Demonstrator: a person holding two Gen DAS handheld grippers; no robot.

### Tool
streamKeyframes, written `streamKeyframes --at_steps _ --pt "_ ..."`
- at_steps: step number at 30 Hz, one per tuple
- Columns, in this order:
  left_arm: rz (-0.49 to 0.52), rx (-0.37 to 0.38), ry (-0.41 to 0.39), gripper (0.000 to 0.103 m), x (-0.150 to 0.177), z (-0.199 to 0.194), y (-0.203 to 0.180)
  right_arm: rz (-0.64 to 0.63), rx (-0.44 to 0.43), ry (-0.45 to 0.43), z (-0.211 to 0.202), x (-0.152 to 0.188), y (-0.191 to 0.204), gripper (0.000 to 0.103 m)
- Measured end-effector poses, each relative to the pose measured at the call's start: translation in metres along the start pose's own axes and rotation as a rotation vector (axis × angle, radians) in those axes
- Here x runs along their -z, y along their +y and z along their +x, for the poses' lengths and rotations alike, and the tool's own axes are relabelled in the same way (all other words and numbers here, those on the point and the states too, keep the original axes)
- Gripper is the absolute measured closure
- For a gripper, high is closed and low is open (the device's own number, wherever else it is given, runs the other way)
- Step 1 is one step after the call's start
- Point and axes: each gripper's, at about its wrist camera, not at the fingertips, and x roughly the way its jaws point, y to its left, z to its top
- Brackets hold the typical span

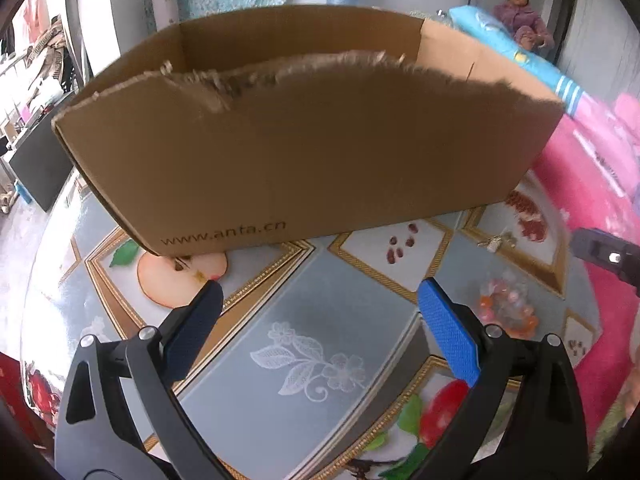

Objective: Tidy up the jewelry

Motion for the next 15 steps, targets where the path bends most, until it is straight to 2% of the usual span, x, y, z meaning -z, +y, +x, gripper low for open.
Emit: streamKeyframes --at_steps 1,3,5,7,9,12,15 --pt "-0.001 -0.009 0.005 0.009 -0.001 0.003 0.001 -0.02 0.035 -0.003 -0.004 -0.002 0.001 0.023" --pt "0.001 -0.031 0.016 0.009 -0.001 0.009 0.002 -0.057 0.073 -0.018 -0.01 -0.005 0.004 0.011" --pt "-0.003 -0.042 0.038 0.009 -0.001 0.016 0.003 -0.093 0.139 -0.024 -0.015 -0.007 0.006 0.007" --pt "0.006 -0.06 0.031 0.008 -0.002 0.018 0.002 -0.143 0.218 -0.021 -0.017 -0.01 0.011 0.006" --pt "0.011 -0.056 0.03 0.008 -0.004 0.02 0.0 -0.201 0.252 -0.012 -0.018 -0.012 0.014 0.006" --pt "0.015 -0.053 0.031 0.008 -0.006 0.022 -0.001 -0.247 0.256 -0.034 -0.027 -0.015 0.015 0.006" --pt "0.018 -0.053 0.029 0.008 -0.008 0.023 -0.002 -0.219 0.194 -0.164 -0.049 -0.009 0.006 0.006"
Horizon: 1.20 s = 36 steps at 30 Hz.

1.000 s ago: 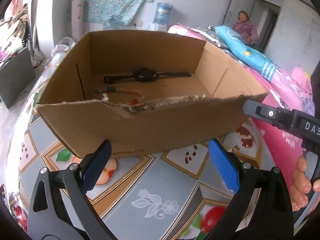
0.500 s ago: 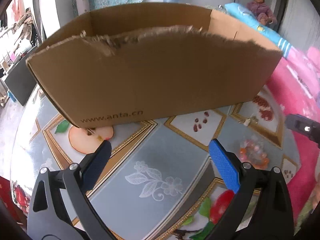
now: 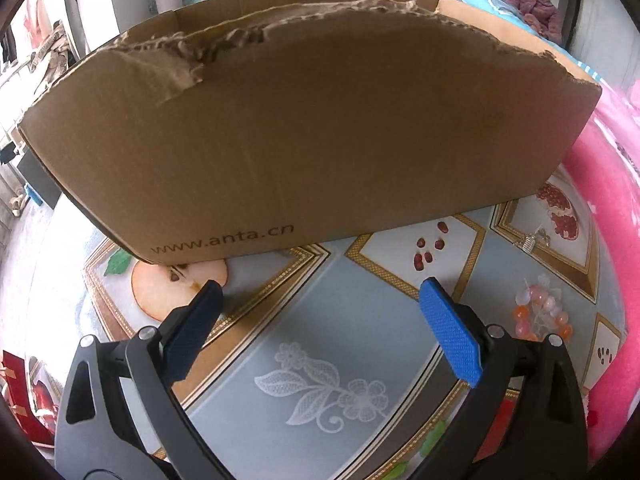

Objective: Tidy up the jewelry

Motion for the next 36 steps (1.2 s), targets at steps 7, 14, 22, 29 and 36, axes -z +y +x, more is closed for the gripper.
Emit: streamKeyframes --at_steps 7,14,22,29,36 --pt "0.03 0.015 -0.024 0.007 0.008 -0.002 -0.001 0.021 -0.069 0.017 0.018 0.02 -0.011 0.006" --pt "0.062 0.04 -0.031 0.007 0.015 -0.003 0.006 0.053 -0.268 0.109 0.057 0.015 0.007 0.023" --pt "0.083 0.057 -0.051 0.007 0.024 -0.001 0.009 -0.1 -0.299 0.17 0.082 0.008 0.035 0.059" --pt "0.093 0.064 -0.042 0.007 0.026 -0.002 0.01 -0.256 -0.296 0.204 0.094 0.01 0.045 0.074" --pt "0.101 0.069 -0.037 0.007 0.017 -0.003 0.011 -0.349 -0.317 0.194 0.095 0.011 0.058 0.078"
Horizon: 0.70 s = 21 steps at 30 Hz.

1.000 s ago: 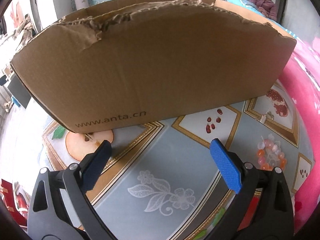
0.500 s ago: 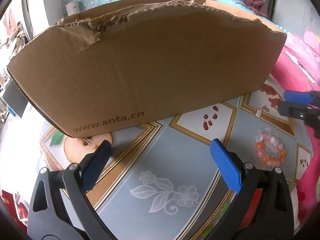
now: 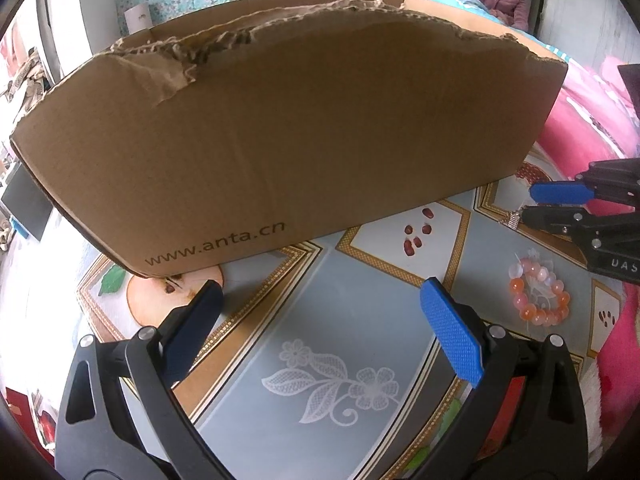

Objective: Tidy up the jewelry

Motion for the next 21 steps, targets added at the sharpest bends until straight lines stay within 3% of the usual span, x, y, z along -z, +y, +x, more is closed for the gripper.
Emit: streamKeyframes --at_steps 5,9,21 --pt "0.003 0.002 0.004 0.007 -0.003 0.0 -0.001 0.036 -0.054 0.018 0.0 -0.001 -0.007 0.08" --pt "0.004 0.002 0.006 0.007 -0.004 0.0 -0.001 0.075 -0.083 0.031 0.001 -0.003 -0.014 0.096" --pt "0.023 0.016 -0.009 0.007 0.0 0.001 -0.003 0.31 -0.192 -0.022 -0.011 0.008 -0.051 0.096"
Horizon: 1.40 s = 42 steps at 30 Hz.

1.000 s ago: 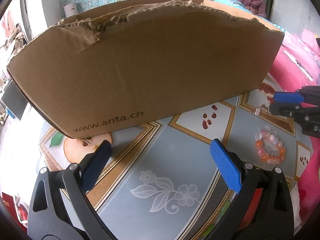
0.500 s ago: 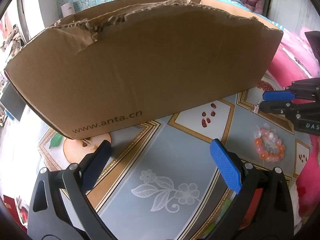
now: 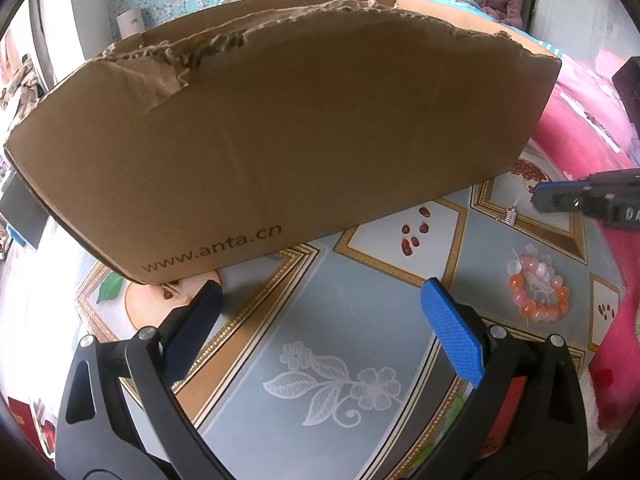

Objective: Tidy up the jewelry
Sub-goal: 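Close the right gripper at the silver clasp while the left gripper closes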

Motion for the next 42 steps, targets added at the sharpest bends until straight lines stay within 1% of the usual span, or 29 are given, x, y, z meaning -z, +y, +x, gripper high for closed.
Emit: streamKeyframes --at_steps 2,4,6,7,8,9,10,11,13,14,16,18,20,22,24,25,27,30,33,34,35,37,40,42 --pt "0.001 0.004 0.007 0.007 -0.001 0.0 0.002 0.033 -0.015 -0.026 -0.007 0.002 -0.005 0.096" --pt "-0.008 0.033 -0.007 0.008 -0.003 -0.005 0.003 0.069 -0.033 -0.048 -0.014 0.003 -0.012 0.096" --pt "-0.017 0.114 -0.064 0.008 -0.006 -0.019 -0.001 0.106 -0.043 -0.072 -0.02 0.005 -0.018 0.096" --pt "-0.012 0.15 -0.089 0.008 -0.008 -0.025 -0.005 0.115 -0.039 -0.081 -0.022 0.006 -0.019 0.096" --pt "0.001 0.202 -0.116 0.009 -0.011 -0.031 -0.012 0.123 -0.037 -0.088 -0.024 0.007 -0.021 0.096" --pt "0.012 0.234 -0.128 0.014 -0.013 -0.033 -0.017 0.129 -0.038 -0.093 -0.024 0.009 -0.022 0.096" --pt "0.029 0.273 -0.136 0.024 -0.017 -0.035 -0.025 0.135 -0.042 -0.098 -0.025 0.01 -0.023 0.096" --pt "0.043 0.296 -0.136 0.03 -0.02 -0.035 -0.03 0.138 -0.045 -0.106 -0.025 0.013 -0.021 0.096" --pt "0.083 0.324 -0.115 0.047 -0.028 -0.029 -0.047 0.138 -0.039 -0.117 -0.024 0.014 -0.017 0.096" --pt "0.111 0.338 -0.104 0.051 -0.032 -0.025 -0.055 0.138 -0.043 -0.122 -0.024 0.014 -0.017 0.096" --pt "0.146 0.343 -0.091 0.06 -0.031 -0.02 -0.066 0.14 -0.057 -0.137 -0.028 0.017 -0.016 0.096" --pt "0.175 0.359 -0.062 0.07 -0.032 -0.012 -0.074 0.139 -0.061 -0.147 -0.029 0.018 -0.016 0.096" --pt "0.199 0.352 -0.046 0.074 -0.032 -0.007 -0.079 0.144 -0.068 -0.153 -0.029 0.018 -0.019 0.096" --pt "0.226 0.347 -0.027 0.082 -0.035 -0.001 -0.084 0.157 -0.083 -0.154 -0.027 0.017 -0.022 0.096" --pt "0.236 0.343 -0.009 0.086 -0.036 0.004 -0.086 0.161 -0.086 -0.151 -0.026 0.018 -0.024 0.096" --pt "0.243 0.344 0.001 0.088 -0.041 0.009 -0.089 0.162 -0.09 -0.149 -0.025 0.019 -0.025 0.096" --pt "0.268 0.321 0.01 0.091 -0.042 0.014 -0.096 0.164 -0.091 -0.148 -0.025 0.02 -0.025 0.096" --pt "0.31 0.28 0.012 0.098 -0.043 0.016 -0.105 0.165 -0.101 -0.155 -0.025 0.019 -0.027 0.096" --pt "0.321 0.262 0.01 0.099 -0.044 0.018 -0.11 0.164 -0.102 -0.167 -0.027 0.019 -0.028 0.096" --pt "0.322 0.259 0.007 0.1 -0.044 0.018 -0.11 0.166 -0.102 -0.172 -0.028 0.019 -0.029 0.096" --pt "0.322 0.264 0.0 0.103 -0.044 0.017 -0.11 0.168 -0.103 -0.174 -0.028 0.018 -0.029 0.096" --pt "0.316 0.277 -0.002 0.103 -0.045 0.016 -0.11 0.173 -0.101 -0.182 -0.03 0.019 -0.029 0.096" --pt "0.282 0.308 0.007 0.103 -0.047 0.014 -0.101 0.183 -0.101 -0.191 -0.033 0.019 -0.029 0.096" --pt "0.268 0.321 -0.006 0.103 -0.048 0.01 -0.098 0.18 -0.099 -0.198 -0.035 0.019 -0.028 0.096"
